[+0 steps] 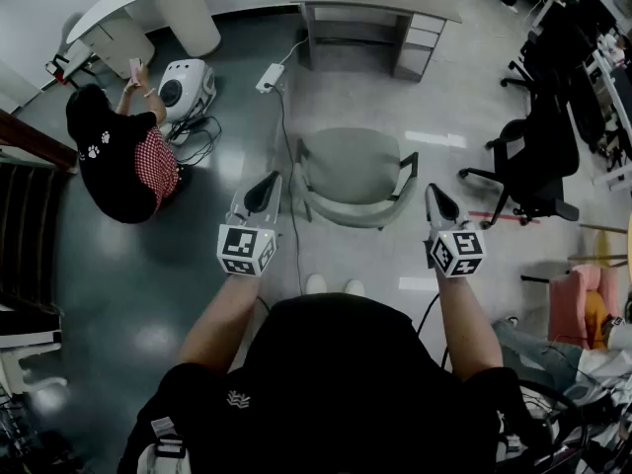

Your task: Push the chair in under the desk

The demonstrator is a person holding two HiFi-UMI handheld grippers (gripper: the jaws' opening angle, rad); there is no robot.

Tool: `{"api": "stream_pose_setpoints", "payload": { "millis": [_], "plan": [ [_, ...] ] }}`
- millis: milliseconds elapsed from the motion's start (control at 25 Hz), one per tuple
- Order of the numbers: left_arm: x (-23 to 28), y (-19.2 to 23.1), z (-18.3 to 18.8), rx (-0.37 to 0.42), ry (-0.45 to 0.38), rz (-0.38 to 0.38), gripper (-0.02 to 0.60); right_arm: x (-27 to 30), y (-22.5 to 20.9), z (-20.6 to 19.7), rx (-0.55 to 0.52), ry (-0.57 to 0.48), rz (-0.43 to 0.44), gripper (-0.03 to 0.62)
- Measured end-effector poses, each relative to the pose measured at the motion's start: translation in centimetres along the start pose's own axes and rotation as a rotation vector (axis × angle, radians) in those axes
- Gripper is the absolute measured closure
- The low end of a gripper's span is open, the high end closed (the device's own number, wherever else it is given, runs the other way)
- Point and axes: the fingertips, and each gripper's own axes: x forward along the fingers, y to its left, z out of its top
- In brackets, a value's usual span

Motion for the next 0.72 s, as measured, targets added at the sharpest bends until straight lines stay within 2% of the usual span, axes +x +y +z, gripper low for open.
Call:
{"api": "stream_pose_setpoints", "payload": {
  "millis": [200, 360, 520, 720],
  "plan": [
    [0.4, -0.4, -0.5, 0.022, 0.007, -0.029, 0.575, 0.1, 0.5, 0.8, 0.056, -0.028, -0.007, 0.594],
    [0.5, -0.3, -1.4, 0.015, 0.018, -0.063, 0.575, 0.0, 1.9, 1.1, 0.031, -0.025, -0.014, 0.594],
    [1.2, -0.2, -3.3, 0.021, 0.041, -0.113, 0.575, -0.2, 2.6, -0.5, 0.014, 0.018, -0.033, 0.594],
    [2.5, -0.8, -8.4, 0.068, 0.129, -0.221, 0.573, 0.5, 4.9, -4.0, 0.019, 0.118, 0.024, 0.594]
  ]
}}
